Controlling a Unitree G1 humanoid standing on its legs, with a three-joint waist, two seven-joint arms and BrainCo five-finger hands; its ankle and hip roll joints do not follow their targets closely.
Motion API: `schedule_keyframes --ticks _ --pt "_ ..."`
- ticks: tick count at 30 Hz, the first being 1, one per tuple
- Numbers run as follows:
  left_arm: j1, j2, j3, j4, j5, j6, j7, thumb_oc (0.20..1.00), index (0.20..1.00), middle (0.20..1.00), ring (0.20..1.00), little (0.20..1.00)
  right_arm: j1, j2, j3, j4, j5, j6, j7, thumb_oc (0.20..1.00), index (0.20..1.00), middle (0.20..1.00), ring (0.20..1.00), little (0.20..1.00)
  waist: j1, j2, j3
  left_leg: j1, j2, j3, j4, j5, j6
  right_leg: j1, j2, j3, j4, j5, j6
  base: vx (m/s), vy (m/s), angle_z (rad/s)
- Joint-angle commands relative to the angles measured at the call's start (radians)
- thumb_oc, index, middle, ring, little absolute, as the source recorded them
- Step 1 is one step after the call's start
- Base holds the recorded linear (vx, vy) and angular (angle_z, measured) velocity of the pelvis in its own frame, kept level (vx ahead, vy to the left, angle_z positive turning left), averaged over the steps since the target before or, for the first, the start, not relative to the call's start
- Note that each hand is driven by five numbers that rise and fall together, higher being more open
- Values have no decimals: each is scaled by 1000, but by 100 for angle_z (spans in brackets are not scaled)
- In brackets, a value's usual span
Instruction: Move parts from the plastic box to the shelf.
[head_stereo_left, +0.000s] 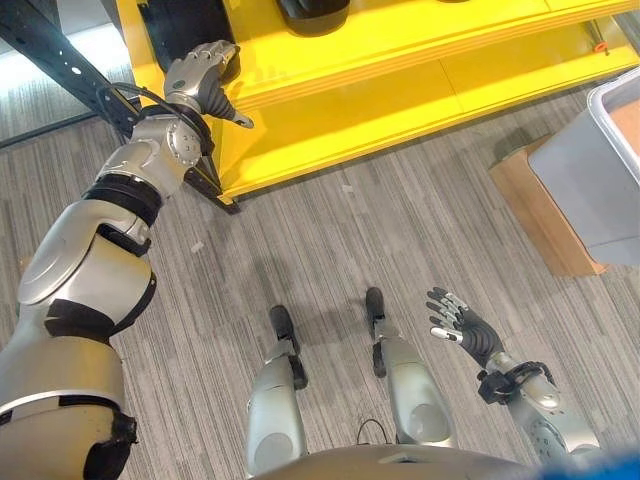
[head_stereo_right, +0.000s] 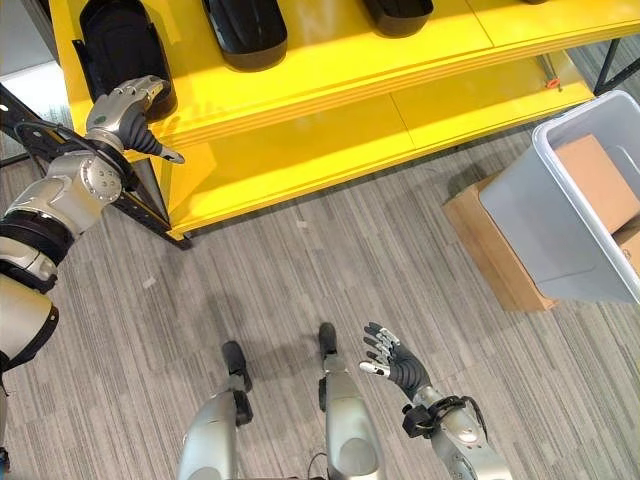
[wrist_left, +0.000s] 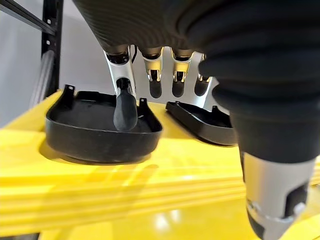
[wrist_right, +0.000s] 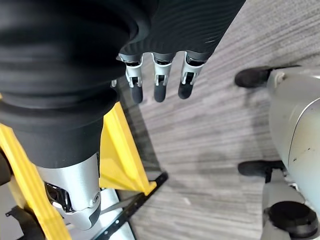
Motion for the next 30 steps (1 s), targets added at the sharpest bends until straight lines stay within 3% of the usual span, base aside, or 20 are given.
schedule_keyframes --ticks 1,11,19,30 --pt "17 67 99 -83 51 -28 64 1000 1000 1000 1000 1000 -15 -37 -42 -40 22 -54 0 1000 1000 1000 1000 1000 -7 -3 23 -33 49 -125 122 -60 -45 30 -102 6 141 -103 92 0 0 0" --pt "130 69 157 -176 101 -27 54 1000 1000 1000 1000 1000 -12 -42 -56 -42 8 -53 -7 1000 1000 1000 1000 1000 2 -7 32 -26 45 -127 114 -60 -43 39 -102 -1 140 -106 89 2 2 3" --pt "123 44 146 -99 107 -15 45 1000 1000 1000 1000 1000 -12 -44 -53 -41 -1 -51 -10 1000 1000 1000 1000 1000 -4 -12 38 -32 44 -125 118 -60 -40 33 -103 3 140 -103 88 -1 1 0" --pt "-33 24 73 114 47 -1 38 1000 1000 1000 1000 1000 -1 -55 -38 -33 18 -44 4 1000 1000 1000 1000 1000 -20 -15 27 -49 45 -125 131 -59 -41 15 -101 12 148 -97 90 0 0 0"
